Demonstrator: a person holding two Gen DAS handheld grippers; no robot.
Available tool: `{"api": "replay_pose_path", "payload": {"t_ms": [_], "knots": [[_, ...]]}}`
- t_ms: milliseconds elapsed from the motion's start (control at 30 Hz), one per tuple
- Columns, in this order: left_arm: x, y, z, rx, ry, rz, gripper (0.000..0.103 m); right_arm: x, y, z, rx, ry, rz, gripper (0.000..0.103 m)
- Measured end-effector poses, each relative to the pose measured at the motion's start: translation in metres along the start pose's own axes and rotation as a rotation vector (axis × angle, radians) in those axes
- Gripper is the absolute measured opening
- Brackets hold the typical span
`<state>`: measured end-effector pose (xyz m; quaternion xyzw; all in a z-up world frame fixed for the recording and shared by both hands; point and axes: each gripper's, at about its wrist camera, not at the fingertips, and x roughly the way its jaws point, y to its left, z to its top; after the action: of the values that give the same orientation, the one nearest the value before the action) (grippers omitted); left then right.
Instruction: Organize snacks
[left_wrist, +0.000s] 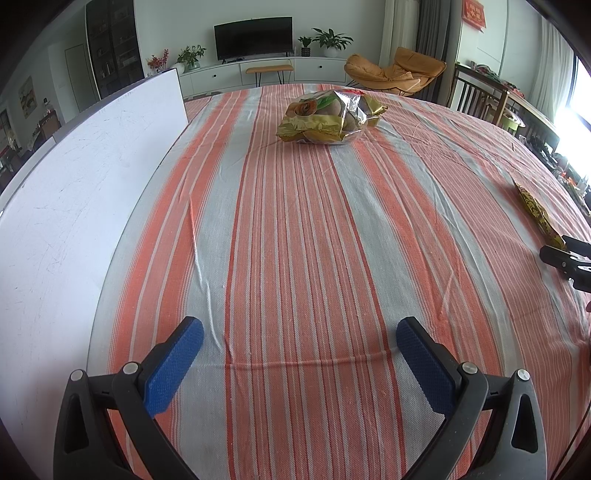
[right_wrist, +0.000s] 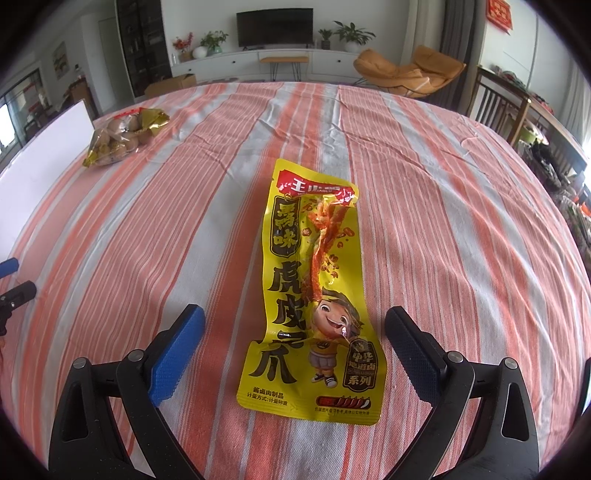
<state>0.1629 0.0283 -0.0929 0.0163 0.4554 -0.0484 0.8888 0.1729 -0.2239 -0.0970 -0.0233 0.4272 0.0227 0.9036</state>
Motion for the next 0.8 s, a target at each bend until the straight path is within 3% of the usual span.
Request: {"api": "replay_pose_path", "payload": {"t_ms": [300, 367, 433, 533, 600, 700, 800], "knots": [[0.0, 0.0, 0.001, 0.001, 0.002, 0.003, 0.103, 0.0, 0.0, 0.0, 0.0, -0.001, -0.001, 0.099], [0.003, 0.0, 0.005, 0.0, 0.029, 0.0, 0.103, 0.0, 0.0, 0.0, 0.0, -0.002, -0.001, 0.099], [0.009, 0.001, 0.016, 0.004, 0.109, -0.004, 0.103, 0.0, 0.0, 0.0, 0.0, -0.002, -0.001, 0.099], [0.019, 0.004, 0.045, 0.021, 0.247, -0.015, 0.103, 0.0, 0.0, 0.0, 0.0, -0.002, -0.001, 0.099], [0.013, 0.012, 0.071, 0.008, 0.216, -0.023, 0.103, -0.001, 0.0, 0.0, 0.0, -0.003, -0.001, 0.099], [-0.002, 0.029, 0.125, -0.031, 0.11, -0.109, 0.103, -0.001, 0.0, 0.0, 0.001, -0.003, -0.001, 0.099], [0.008, 0.03, 0.172, 0.007, 0.102, -0.145, 0.103, 0.0, 0.0, 0.0, 0.0, -0.003, -0.001, 0.099]]}}
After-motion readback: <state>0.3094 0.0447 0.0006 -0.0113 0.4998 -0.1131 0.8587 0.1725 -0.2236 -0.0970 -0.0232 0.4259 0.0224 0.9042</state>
